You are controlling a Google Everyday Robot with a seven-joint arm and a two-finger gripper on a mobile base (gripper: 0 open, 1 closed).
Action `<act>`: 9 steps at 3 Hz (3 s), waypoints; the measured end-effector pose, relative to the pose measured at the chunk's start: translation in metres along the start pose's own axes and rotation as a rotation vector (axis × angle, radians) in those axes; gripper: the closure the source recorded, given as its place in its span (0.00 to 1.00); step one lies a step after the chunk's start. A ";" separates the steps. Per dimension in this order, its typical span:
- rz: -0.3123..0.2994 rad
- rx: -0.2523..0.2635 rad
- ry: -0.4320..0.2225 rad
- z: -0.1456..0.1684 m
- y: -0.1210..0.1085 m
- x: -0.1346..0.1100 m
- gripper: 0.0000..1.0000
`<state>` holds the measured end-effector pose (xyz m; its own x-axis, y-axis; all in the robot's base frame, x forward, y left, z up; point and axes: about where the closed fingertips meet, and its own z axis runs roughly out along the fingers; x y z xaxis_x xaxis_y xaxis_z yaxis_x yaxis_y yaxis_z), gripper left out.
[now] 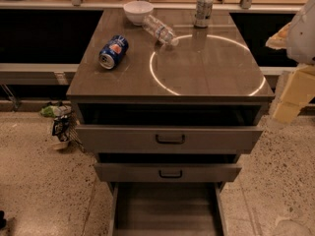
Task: Place pepsi can into bottom drawer
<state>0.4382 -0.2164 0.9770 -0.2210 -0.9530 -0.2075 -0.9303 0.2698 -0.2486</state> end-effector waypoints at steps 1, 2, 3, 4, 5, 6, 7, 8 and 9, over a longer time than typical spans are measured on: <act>0.000 0.000 0.000 0.000 0.000 0.000 0.00; -0.068 -0.008 -0.046 0.007 -0.009 -0.021 0.00; -0.324 -0.059 -0.164 0.029 -0.036 -0.088 0.00; -0.592 -0.105 -0.199 0.048 -0.054 -0.138 0.00; -0.812 -0.088 -0.171 0.066 -0.075 -0.175 0.00; -0.887 -0.061 -0.162 0.070 -0.082 -0.189 0.00; -0.882 -0.059 -0.164 0.070 -0.082 -0.189 0.00; -0.960 -0.048 -0.131 0.083 -0.094 -0.194 0.00; -1.063 -0.085 -0.099 0.109 -0.117 -0.201 0.00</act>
Offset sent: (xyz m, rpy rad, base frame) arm 0.0841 0.1131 -0.0007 0.1539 -0.0692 0.4913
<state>0.6239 -0.0410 0.9444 0.7360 -0.6770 0.0000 -0.6498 -0.7064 -0.2808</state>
